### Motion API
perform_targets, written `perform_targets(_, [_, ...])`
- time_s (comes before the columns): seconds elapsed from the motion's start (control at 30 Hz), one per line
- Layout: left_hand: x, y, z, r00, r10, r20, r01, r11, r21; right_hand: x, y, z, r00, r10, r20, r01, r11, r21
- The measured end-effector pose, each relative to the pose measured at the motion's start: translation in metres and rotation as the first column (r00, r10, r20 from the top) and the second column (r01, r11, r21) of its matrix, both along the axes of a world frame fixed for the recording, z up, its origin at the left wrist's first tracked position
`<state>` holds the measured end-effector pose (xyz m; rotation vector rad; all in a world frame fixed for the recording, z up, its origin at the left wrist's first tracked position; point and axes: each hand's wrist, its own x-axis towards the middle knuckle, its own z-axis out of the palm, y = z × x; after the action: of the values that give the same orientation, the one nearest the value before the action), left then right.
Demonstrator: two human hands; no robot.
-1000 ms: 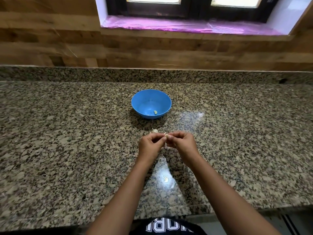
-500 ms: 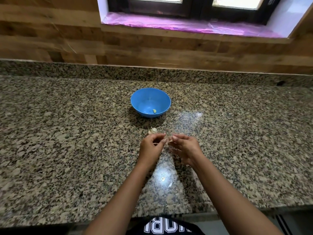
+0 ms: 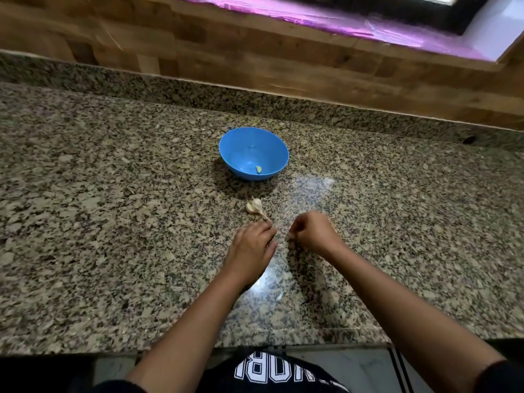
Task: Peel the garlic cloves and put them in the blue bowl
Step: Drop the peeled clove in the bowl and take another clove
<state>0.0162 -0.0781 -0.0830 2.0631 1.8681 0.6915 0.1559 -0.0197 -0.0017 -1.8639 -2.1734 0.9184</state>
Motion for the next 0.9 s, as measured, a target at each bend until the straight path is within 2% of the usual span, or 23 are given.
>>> perform_targets(0.2, [0.001,0.000,-0.001,1.000,0.008,0.026,-0.008,1.000,0.009,-0.014,0.010,0.001,0.970,0.112,0.216,-0.129,0.989,0.067])
perform_targets(0.33, [0.000,0.000,0.000,0.999,0.008,0.031,-0.008,1.000,0.003,-0.011,-0.001,-0.006,0.964,0.139,0.227,-0.179,0.970,0.166])
perform_targets(0.43, [0.000,-0.001,0.001,0.999,-0.001,0.052,0.001,1.000,0.011,-0.002,-0.004,-0.014,0.982,0.131,0.136,-0.156,0.969,0.189])
perform_targets(0.5, [0.000,0.001,0.005,0.990,0.015,0.142,-0.019,1.000,0.021,0.000,0.000,-0.013,0.998,-0.006,-0.066,0.009,0.999,0.042])
perform_targets(0.53, [0.000,0.002,0.009,0.974,0.033,0.225,-0.037,0.999,0.014,0.001,0.001,-0.011,0.978,-0.100,-0.186,0.091,0.994,-0.056])
perform_targets(0.6, [0.004,0.005,0.021,0.894,0.096,0.437,-0.070,0.995,-0.076,0.000,-0.001,-0.006,0.889,-0.248,-0.385,0.173,0.960,-0.220])
perform_targets(0.63, [0.006,0.008,0.027,0.819,0.151,0.553,-0.075,0.985,-0.157,-0.001,-0.002,-0.004,0.848,-0.285,-0.448,0.176,0.947,-0.269])
perform_targets(0.7, [0.008,0.014,0.034,0.616,0.283,0.735,-0.077,0.950,-0.302,-0.003,-0.004,-0.001,0.825,-0.274,-0.494,0.149,0.949,-0.278])
perform_targets(0.77, [0.007,0.019,0.038,0.450,0.369,0.813,-0.072,0.923,-0.379,-0.004,-0.002,-0.001,0.811,-0.263,-0.522,0.136,0.954,-0.269])
perform_targets(0.8, [0.006,0.021,0.038,0.394,0.385,0.834,-0.064,0.917,-0.393,-0.005,-0.001,0.000,0.796,-0.273,-0.540,0.139,0.951,-0.277])
perform_targets(0.9, [0.000,0.024,0.043,0.334,0.395,0.856,-0.038,0.913,-0.407,-0.008,0.002,0.001,0.807,-0.240,-0.539,0.108,0.958,-0.264])
